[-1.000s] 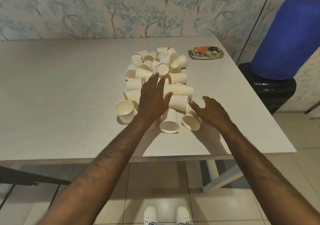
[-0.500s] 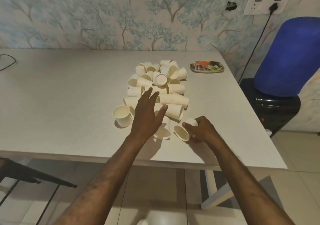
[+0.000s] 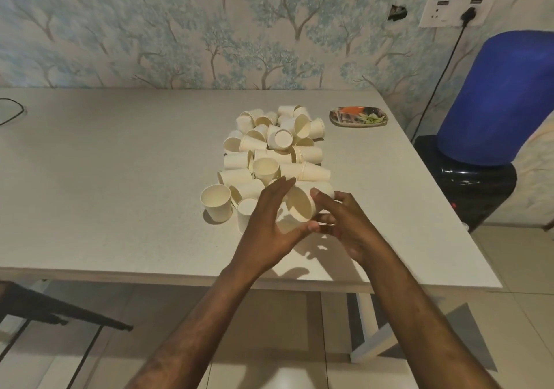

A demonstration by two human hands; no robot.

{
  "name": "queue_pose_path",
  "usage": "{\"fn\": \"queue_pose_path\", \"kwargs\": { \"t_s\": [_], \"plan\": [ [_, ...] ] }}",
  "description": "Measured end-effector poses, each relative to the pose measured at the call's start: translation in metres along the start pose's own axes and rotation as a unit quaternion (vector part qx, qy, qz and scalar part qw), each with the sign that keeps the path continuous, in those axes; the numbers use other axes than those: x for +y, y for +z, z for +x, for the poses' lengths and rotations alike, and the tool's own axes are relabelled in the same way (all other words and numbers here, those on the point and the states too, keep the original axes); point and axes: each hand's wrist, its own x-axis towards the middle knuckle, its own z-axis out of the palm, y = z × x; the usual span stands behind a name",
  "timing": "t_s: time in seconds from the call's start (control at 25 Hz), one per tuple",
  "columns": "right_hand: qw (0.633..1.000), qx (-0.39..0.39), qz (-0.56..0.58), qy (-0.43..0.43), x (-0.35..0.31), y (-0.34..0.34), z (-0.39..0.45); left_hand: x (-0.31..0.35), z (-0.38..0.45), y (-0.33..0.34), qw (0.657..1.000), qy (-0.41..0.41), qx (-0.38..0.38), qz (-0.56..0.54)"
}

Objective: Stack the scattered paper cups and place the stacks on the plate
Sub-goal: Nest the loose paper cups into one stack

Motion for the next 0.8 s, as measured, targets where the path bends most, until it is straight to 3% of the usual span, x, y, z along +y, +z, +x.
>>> {"fn": "queue_pose_path", "kwargs": {
  "t_s": [0.12, 0.2, 0.32, 0.44, 0.68, 0.8],
  "plan": [
    [0.999, -0.04, 0.0, -0.007, 0.001, 0.023, 0.004, -0.006, -0.001, -0.01, 0.999, 0.006, 0.042, -0.015],
    [0.999, -0.01, -0.035, -0.003, 0.004, 0.033, 0.013, -0.011, 0.0, -0.018, 0.996, 0.008, 0.091, -0.006],
    [0.969, 0.12, -0.214, 0.008, 0.02, 0.034, 0.031, -0.019, -0.002, -0.033, 0.99, -0.006, 0.137, -0.009],
    [0.936, 0.114, -0.333, 0.015, 0.042, 0.034, 0.041, -0.027, -0.004, -0.043, 0.988, -0.014, 0.155, -0.006],
    [0.92, 0.121, -0.372, 0.01, 0.053, 0.045, 0.051, -0.034, -0.019, -0.05, 0.987, -0.032, 0.156, -0.019],
    [0.935, 0.117, -0.335, 0.013, 0.051, 0.04, 0.047, -0.035, -0.029, -0.05, 0.987, -0.049, 0.15, -0.037]
  ]
}}
